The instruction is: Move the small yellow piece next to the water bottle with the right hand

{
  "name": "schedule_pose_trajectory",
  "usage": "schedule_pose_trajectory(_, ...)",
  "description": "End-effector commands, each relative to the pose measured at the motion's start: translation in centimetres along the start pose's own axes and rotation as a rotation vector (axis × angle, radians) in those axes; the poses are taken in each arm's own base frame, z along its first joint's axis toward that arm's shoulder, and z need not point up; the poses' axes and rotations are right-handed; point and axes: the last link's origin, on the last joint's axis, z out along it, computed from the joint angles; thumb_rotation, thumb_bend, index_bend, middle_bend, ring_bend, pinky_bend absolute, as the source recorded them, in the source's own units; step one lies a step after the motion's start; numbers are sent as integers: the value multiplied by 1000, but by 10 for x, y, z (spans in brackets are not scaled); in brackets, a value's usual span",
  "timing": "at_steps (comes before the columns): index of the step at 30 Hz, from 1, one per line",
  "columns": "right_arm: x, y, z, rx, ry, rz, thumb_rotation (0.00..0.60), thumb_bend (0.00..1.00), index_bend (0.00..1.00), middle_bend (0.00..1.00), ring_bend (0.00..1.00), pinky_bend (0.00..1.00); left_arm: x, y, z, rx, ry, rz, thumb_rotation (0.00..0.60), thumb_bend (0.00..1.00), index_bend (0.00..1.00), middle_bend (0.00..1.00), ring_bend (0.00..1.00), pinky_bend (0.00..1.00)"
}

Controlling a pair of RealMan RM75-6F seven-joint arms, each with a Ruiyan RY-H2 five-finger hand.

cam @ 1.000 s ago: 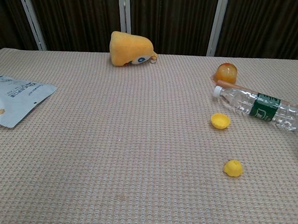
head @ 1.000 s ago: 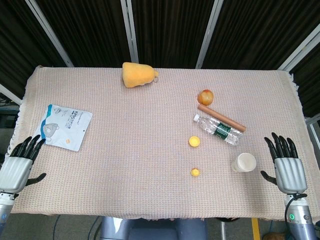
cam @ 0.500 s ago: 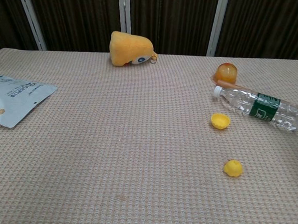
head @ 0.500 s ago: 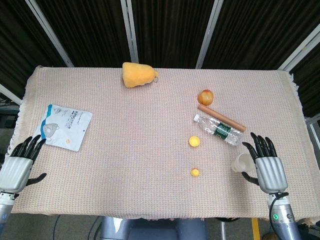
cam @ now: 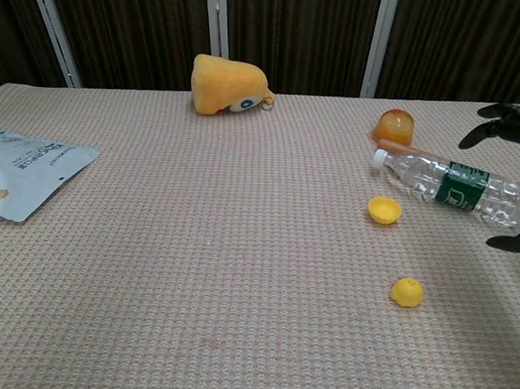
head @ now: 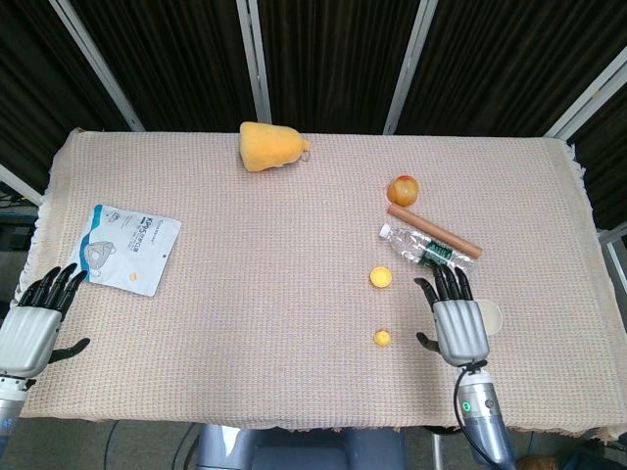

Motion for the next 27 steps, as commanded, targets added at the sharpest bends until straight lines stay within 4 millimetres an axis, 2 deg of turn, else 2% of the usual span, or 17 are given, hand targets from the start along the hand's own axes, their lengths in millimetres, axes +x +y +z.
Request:
schedule_pose_trajectory(1, -17, -6, 8, -34, -17, -15, 600, 69, 237, 0, 0, 0, 0, 0, 0, -1, 1, 1, 600, 0, 0, 0, 0, 160)
schedule_pose_trajectory(7, -32, -11, 3, -39, -33, -29, 600, 74, 267, 0, 0, 0, 0, 0, 0, 1, 0, 0, 600, 0, 0, 0, 0, 160)
schedule_pose_trajectory(15, -43, -16, -4, -36, -55, -23, 600, 92, 317, 0, 0, 0, 0, 0, 0, 1, 0, 2, 600, 0, 0, 0, 0, 160)
schedule_pose_trajectory(27, -63, -25, 0, -28, -85, -36, 600, 112, 339, 0, 0, 0, 0, 0, 1, 2, -2, 2, 600, 0, 0, 0, 0, 160)
